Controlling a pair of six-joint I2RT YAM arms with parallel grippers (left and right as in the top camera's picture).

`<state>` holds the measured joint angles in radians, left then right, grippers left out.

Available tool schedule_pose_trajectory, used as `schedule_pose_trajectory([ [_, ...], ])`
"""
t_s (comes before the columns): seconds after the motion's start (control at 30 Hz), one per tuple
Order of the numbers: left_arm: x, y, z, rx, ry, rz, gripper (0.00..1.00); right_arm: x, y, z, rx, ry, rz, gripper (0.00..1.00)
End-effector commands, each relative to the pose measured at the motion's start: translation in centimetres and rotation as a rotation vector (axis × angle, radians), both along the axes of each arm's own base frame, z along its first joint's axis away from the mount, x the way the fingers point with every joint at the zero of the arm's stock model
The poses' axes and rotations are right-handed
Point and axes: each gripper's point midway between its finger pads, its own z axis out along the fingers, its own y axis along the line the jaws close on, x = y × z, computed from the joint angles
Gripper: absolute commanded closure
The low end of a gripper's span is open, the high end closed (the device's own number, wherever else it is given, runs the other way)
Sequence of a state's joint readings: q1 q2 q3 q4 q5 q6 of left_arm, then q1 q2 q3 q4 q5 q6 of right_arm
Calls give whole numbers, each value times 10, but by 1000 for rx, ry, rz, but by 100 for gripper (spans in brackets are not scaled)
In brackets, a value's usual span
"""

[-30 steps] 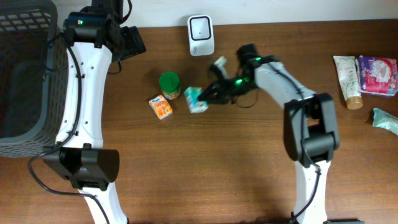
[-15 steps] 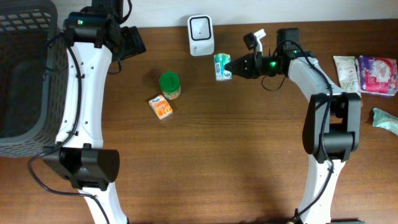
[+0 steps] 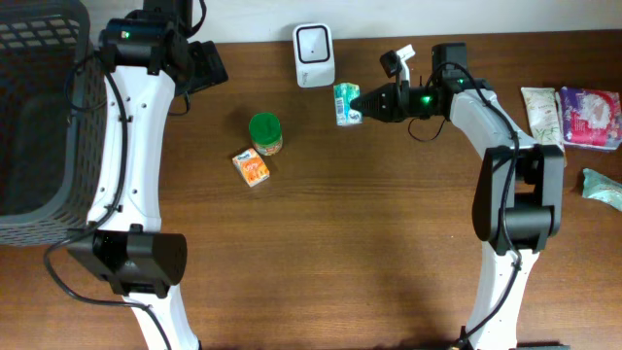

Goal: Scan the item barcode
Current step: 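Hold the small box up at the scanner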

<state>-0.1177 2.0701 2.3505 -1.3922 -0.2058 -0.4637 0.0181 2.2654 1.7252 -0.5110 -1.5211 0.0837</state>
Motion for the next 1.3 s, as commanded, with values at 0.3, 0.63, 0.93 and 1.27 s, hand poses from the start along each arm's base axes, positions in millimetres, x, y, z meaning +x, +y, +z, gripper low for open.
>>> schedule_pose_trajectory([
  [0.3, 1, -2, -3, 5, 10, -13, 1, 4, -6, -65, -408, 206, -164, 96],
  [0.63, 1, -2, -3, 5, 10, -13, 1, 75, -83, -40, -1492, -214, -616, 96],
  [0.93, 0, -2, -3, 5, 10, -13, 1, 154, 34, 31, -1405, -998, -684, 96],
  [1.27, 0, -2, -3, 5, 10, -13, 1, 181, 56, -13, -1364, -1132, -636, 96],
])
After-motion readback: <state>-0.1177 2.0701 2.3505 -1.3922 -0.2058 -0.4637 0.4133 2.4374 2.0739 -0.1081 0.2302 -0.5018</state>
